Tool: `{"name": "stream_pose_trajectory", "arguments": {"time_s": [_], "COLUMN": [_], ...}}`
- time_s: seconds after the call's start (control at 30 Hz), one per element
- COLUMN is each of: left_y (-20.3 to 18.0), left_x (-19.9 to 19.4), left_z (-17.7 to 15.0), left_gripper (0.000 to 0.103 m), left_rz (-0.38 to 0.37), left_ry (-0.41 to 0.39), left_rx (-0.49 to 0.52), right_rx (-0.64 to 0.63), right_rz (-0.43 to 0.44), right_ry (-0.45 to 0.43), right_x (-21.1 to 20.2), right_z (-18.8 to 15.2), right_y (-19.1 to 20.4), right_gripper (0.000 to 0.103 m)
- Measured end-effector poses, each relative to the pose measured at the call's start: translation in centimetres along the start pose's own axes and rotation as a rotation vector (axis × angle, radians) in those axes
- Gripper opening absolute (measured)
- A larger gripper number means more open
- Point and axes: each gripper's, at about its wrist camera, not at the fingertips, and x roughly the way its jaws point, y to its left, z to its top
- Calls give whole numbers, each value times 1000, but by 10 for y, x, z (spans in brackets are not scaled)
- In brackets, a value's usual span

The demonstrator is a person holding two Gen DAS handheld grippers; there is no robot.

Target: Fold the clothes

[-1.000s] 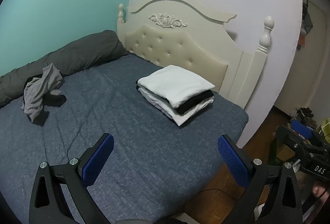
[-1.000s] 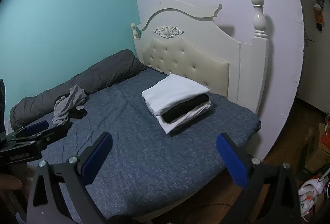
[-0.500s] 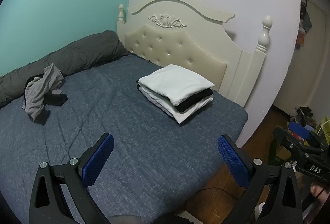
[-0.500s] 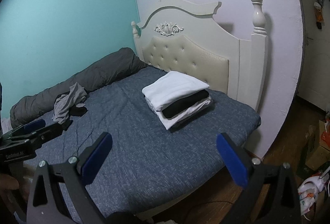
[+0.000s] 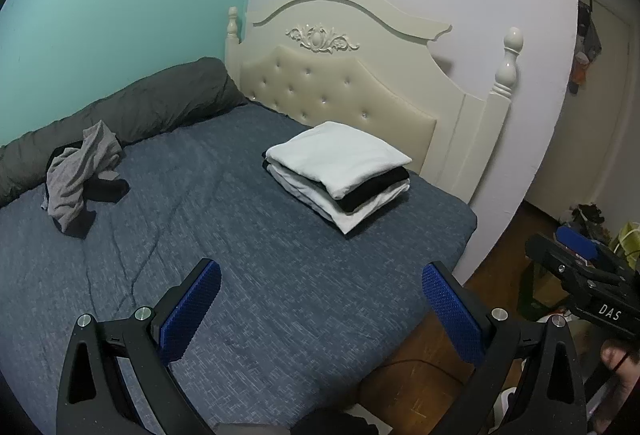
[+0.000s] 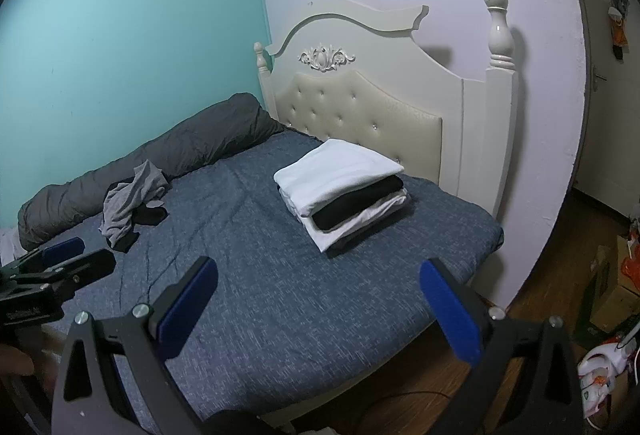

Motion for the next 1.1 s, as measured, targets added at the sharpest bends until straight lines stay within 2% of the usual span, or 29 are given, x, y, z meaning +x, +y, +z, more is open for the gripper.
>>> {"name": "stream_pose_trajectory", "arguments": {"time_s": [1.1], "left_y": [1], "left_x": [-9], "left_z": [-5], "left_gripper": [103], "left_rz": [-30], "left_ry": [4], "left_rx": [3], "right_rx": [-5], "right_rz": [-1], "right_ry": [0], "right_x": [-5], "right_z": [-5], "right_y": [3], "right_gripper": [102]}}
